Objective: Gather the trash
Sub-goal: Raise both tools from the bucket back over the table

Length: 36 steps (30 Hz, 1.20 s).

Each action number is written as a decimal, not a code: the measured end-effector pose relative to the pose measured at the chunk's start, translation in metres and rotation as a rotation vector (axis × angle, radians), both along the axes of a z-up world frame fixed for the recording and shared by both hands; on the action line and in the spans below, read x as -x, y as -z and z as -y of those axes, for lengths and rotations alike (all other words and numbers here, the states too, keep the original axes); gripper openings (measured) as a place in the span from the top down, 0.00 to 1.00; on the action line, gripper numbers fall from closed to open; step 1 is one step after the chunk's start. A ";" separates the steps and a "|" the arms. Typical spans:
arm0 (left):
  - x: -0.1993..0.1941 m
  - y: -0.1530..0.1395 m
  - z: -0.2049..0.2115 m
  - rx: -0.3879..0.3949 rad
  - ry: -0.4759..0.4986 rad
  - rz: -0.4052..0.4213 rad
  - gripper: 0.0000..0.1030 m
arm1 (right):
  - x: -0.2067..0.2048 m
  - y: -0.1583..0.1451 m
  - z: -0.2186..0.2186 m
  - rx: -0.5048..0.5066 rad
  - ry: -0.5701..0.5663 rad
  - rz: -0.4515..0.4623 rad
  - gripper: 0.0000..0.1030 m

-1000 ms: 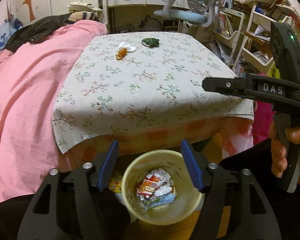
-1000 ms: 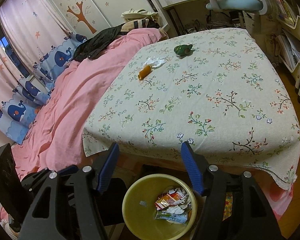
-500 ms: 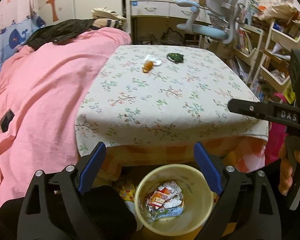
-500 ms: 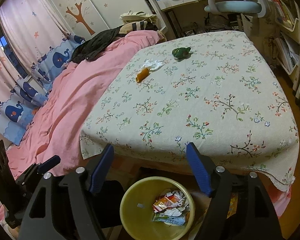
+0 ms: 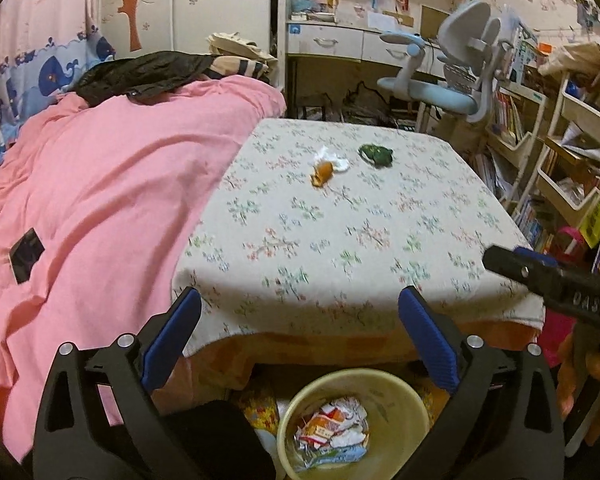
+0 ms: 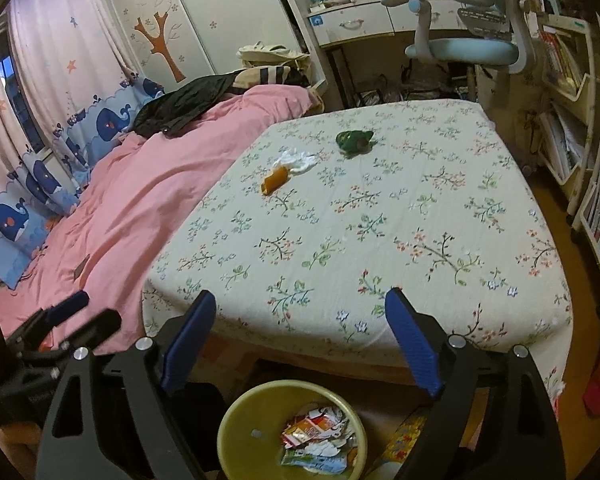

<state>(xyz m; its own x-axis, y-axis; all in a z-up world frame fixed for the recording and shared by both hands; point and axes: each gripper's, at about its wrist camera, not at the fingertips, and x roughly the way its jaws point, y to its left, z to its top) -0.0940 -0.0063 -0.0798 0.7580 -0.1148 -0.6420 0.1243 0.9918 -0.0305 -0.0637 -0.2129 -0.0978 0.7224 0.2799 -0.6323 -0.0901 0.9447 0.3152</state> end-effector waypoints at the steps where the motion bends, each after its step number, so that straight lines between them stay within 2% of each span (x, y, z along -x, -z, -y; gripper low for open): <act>1: -0.004 -0.002 -0.001 -0.001 -0.005 0.005 0.07 | -0.001 -0.001 -0.001 0.008 0.000 0.005 0.16; 10: -0.031 -0.009 -0.010 0.023 -0.039 0.008 0.07 | -0.010 -0.003 -0.009 0.038 -0.009 0.013 0.12; 14: -0.044 -0.010 -0.012 0.026 -0.050 0.005 0.07 | -0.020 -0.013 -0.001 0.018 0.027 0.035 0.12; 30: -0.083 -0.005 -0.011 0.037 -0.071 -0.022 0.07 | -0.077 -0.028 -0.001 0.082 0.015 0.062 0.12; 36: -0.111 -0.001 -0.006 0.036 -0.081 -0.041 0.07 | -0.101 -0.028 -0.001 0.120 0.005 0.065 0.12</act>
